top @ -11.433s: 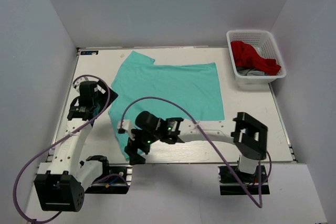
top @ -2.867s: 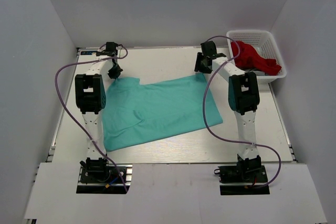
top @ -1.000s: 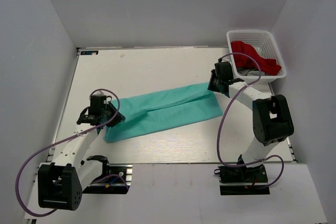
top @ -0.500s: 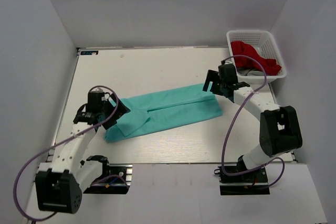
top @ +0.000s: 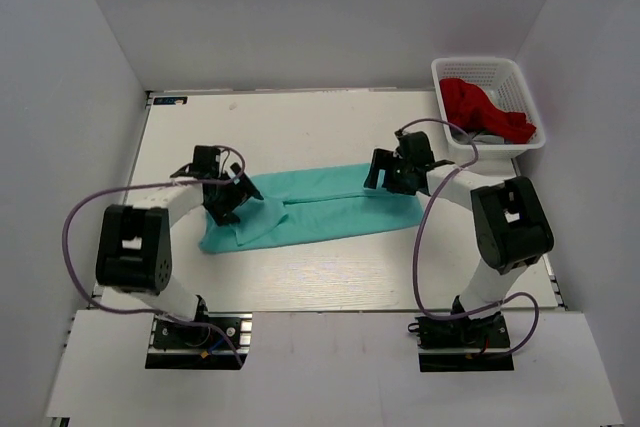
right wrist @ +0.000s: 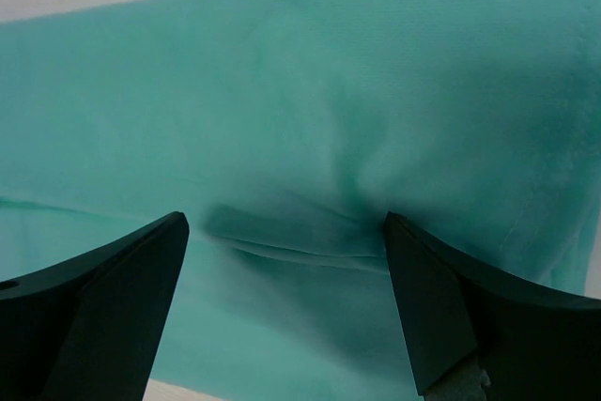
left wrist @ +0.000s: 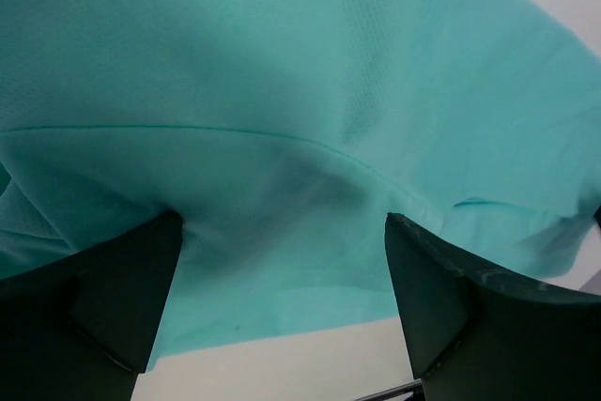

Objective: Fold and stack the t-shirts
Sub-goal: Fold the other side of the tshirt into a rectangle, then rotate the tshirt 90 degrees

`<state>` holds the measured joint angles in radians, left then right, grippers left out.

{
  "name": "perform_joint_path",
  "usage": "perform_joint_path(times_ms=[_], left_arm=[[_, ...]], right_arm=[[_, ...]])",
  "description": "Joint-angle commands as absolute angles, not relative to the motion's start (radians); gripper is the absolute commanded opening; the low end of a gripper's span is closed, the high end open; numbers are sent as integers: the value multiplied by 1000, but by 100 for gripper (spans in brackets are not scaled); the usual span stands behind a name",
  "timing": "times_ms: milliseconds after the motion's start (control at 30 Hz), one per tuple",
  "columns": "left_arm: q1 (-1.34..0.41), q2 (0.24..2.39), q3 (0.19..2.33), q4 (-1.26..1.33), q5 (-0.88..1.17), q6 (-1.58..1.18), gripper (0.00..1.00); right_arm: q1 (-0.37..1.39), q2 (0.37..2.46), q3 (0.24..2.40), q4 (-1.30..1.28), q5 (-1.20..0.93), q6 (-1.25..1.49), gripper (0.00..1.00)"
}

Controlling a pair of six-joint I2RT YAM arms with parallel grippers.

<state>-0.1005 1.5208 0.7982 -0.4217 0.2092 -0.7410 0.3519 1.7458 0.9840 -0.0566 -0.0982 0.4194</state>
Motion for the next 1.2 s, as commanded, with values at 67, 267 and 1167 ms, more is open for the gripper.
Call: perform_joint_path(times_ms=[67, 267, 1167], left_arm=[[-104, 1858, 1044, -402, 158, -724, 100], [-155, 2268, 1709, -548, 97, -715, 100], [-291, 2578, 2464, -218, 206, -623, 100]], right_arm=[[405, 1680, 843, -75, -66, 468, 90], [549, 1514, 640, -156, -41, 547, 90], [1019, 1361, 771, -158, -155, 275, 90]])
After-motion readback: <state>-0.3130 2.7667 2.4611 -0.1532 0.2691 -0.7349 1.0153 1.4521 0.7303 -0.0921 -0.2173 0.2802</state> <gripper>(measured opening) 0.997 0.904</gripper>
